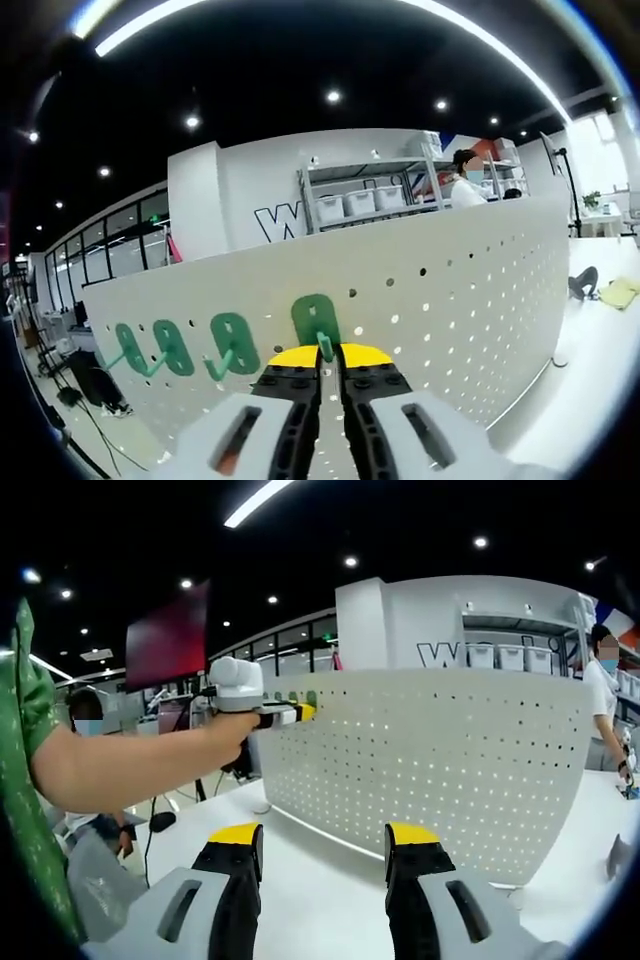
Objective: Insert the hook assembly into the mounting plate slot until the hook locks in place.
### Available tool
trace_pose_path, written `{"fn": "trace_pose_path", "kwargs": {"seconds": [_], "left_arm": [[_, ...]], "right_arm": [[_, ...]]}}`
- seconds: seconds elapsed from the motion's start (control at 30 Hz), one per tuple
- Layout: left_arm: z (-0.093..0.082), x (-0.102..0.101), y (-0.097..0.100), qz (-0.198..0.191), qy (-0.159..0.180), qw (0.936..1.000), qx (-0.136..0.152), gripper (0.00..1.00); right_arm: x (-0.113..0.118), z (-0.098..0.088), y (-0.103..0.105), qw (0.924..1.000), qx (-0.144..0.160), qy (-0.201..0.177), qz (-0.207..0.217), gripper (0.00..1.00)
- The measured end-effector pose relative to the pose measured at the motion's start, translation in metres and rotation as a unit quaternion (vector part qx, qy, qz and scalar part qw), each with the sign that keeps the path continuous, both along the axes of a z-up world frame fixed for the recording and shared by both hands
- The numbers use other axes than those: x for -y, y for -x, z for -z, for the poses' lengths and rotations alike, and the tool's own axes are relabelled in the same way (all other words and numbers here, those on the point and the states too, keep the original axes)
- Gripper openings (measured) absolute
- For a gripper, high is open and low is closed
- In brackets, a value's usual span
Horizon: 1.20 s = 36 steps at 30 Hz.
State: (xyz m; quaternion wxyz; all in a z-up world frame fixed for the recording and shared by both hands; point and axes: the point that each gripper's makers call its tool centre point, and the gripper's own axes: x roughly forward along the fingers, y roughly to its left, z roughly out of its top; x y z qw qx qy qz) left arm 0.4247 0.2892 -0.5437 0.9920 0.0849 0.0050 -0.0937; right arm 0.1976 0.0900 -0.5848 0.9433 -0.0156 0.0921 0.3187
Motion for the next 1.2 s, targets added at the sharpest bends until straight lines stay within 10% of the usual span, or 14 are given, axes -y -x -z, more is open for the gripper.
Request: {"fn": "trace_pose_path", "kwargs": {"seconds": [1.2], "left_arm": [[0.000, 0.005, 0.064, 0.049, 0.028, 0.9984, -0.007, 0.35]], "right_arm": [[-0.023, -0.017, 0.019, 0.9996, 0.016, 0.018, -0.012, 0.50]]}}
